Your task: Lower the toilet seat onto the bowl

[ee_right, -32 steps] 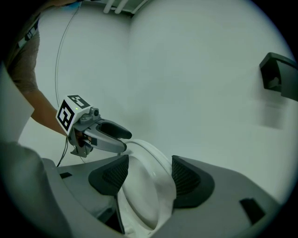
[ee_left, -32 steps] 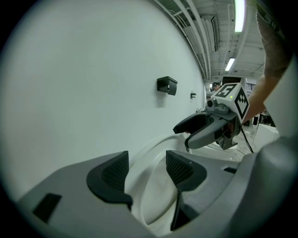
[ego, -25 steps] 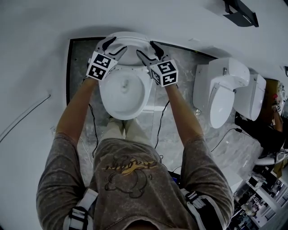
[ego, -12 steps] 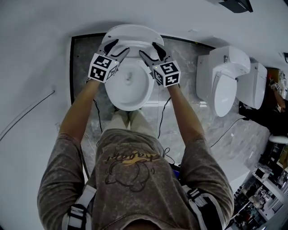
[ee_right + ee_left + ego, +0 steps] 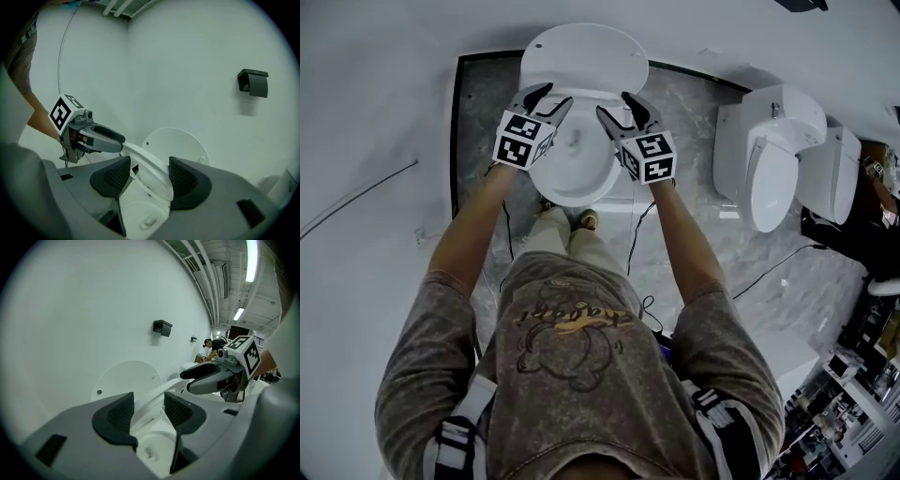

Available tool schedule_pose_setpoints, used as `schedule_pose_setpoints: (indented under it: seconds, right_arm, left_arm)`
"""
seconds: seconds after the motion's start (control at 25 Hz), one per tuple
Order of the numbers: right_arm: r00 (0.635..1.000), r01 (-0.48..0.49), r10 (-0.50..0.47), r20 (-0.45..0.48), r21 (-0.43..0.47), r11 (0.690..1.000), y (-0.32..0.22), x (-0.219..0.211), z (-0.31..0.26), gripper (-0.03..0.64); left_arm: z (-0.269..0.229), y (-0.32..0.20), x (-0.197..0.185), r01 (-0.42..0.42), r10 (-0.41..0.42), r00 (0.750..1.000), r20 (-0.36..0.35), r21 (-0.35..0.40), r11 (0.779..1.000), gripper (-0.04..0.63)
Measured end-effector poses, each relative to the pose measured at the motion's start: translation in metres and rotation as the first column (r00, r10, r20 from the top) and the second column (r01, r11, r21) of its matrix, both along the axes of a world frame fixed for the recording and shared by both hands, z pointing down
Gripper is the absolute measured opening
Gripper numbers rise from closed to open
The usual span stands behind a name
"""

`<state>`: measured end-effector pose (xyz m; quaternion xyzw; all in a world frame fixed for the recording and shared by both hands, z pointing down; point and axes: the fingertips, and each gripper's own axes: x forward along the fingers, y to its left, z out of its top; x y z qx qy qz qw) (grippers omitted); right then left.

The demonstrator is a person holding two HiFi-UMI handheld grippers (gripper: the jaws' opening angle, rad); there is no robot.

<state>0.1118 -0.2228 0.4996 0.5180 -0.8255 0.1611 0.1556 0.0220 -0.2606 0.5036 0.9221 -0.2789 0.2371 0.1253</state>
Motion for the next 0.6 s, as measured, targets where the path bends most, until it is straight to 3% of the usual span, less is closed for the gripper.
schedule_pose_setpoints:
  seconds: [0.24, 0.6]
  right_arm:
    - [1.000, -0.003, 0.003, -0.021, -0.022, 1.000, 0.045, -0.011, 0.014, 0.205]
    - [0.997, -0.040, 0.038, -0.067, -0.029, 0.999, 0.096, -0.025, 0.036, 0.166]
  left_arm:
    - [0.014, 0.044, -0.019, 0.046, -0.045, 0.999, 0.014, -0.028, 0.999, 0.187]
    - [0.036, 0.100, -0.037, 0.081, -0.079, 0.996, 0.041, -0.038, 0.996, 0.187]
